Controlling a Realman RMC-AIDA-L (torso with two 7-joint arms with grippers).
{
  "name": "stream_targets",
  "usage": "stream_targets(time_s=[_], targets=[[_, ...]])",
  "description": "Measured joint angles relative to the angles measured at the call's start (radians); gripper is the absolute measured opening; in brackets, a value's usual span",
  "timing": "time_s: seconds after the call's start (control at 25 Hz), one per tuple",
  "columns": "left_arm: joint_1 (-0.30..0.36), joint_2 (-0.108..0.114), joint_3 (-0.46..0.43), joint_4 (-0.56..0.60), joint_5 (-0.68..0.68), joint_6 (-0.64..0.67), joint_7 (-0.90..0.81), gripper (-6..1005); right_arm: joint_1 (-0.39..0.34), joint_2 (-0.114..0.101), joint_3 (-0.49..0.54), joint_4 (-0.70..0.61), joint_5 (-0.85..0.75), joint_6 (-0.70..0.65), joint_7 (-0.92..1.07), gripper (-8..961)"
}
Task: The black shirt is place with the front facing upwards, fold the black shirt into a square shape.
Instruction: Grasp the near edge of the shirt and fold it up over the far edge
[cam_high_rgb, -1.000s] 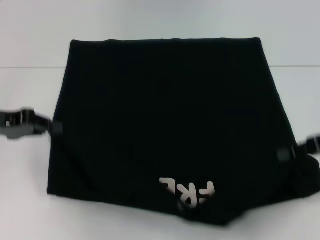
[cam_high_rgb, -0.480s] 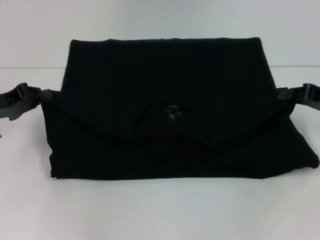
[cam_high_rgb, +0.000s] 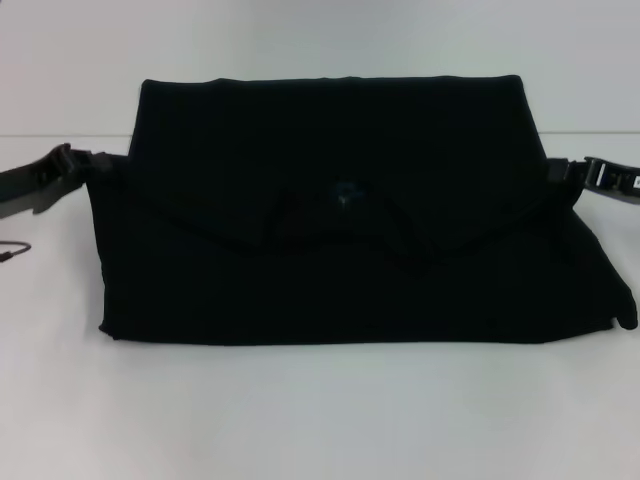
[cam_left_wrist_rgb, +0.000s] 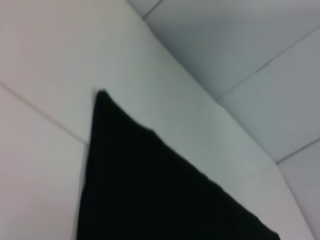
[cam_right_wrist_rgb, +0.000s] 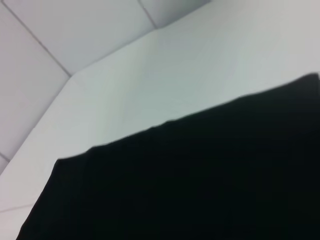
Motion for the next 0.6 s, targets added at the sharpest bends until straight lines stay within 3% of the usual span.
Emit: stream_targets(time_s=[0.28,0.6], targets=[[-0.035,-0.027,0.036,-0.002,-0.006,-0.107,0.043,129,0.017,0.011,-0.024,0.023,0.050,0.115,-0.075,42],[-0.047,-0.063,0.044,0.003,-0.033,-0.163,0.102,147,0.044,0.050,-0.094,0.057,0.068,0.276,-0.159,57]])
